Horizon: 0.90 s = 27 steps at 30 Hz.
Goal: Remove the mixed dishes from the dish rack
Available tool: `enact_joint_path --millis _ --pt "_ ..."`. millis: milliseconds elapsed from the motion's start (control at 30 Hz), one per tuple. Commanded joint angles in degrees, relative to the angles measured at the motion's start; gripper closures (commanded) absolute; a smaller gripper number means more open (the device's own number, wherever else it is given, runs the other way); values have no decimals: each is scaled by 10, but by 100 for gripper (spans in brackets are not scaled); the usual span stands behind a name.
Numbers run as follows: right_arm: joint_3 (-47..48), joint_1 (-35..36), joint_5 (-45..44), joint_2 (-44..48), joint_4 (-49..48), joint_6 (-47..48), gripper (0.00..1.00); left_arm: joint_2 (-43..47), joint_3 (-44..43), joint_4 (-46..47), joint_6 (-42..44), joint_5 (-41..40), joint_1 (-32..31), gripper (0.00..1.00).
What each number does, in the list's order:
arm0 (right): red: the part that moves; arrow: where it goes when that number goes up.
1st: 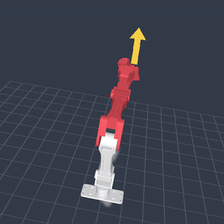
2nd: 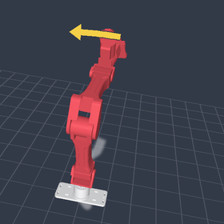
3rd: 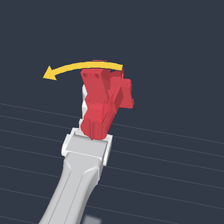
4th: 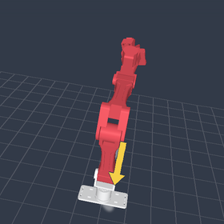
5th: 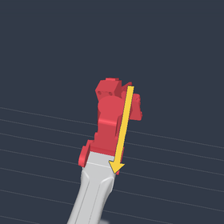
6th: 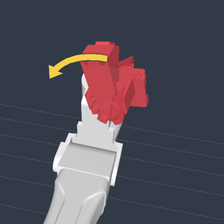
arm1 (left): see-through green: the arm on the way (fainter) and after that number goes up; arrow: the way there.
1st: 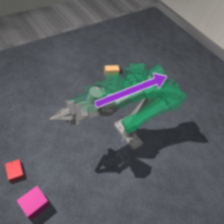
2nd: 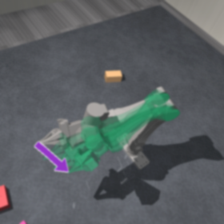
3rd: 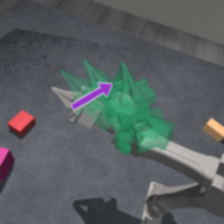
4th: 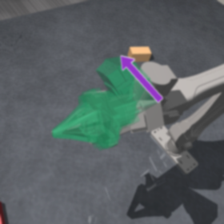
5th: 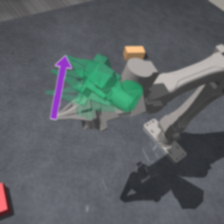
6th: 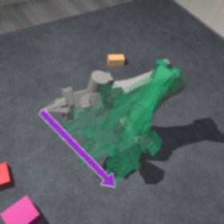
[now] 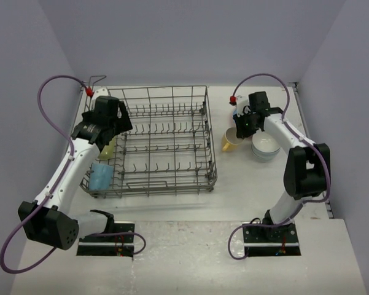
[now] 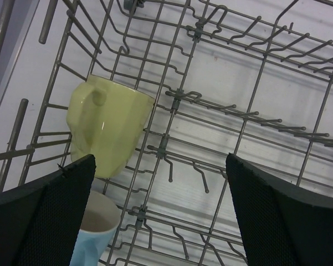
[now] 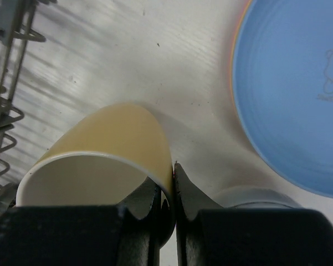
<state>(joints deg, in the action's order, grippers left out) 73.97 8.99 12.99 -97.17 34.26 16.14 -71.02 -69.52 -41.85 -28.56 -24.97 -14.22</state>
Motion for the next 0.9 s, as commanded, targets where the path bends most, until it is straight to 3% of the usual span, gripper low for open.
enact_joint_path --millis 0,267,300,333,367,467,667,867 --pt "32 1 10 -10 2 20 97 1 3 -22 -27 -43 2 0" --pt "57 1 -37 -71 12 8 87 -63 8 -38 -48 -105 21 0" --pt "57 1 -39 -73 13 5 83 -71 5 -42 -53 -113 23 0" --pt "57 1 -45 -74 14 2 61 -86 1 -44 -55 -118 24 0" --pt "60 1 -51 -75 17 -1 50 -93 -2 -50 -58 -126 25 0" --pt "60 1 -55 -66 17 -11 36 -110 -1 -48 -67 -147 27 0" --pt "50 1 -67 -29 12 -23 23 -120 0 -47 -70 -181 34 0" --pt "50 1 -89 3 10 -39 20 -129 3 17 -38 -158 46 0"
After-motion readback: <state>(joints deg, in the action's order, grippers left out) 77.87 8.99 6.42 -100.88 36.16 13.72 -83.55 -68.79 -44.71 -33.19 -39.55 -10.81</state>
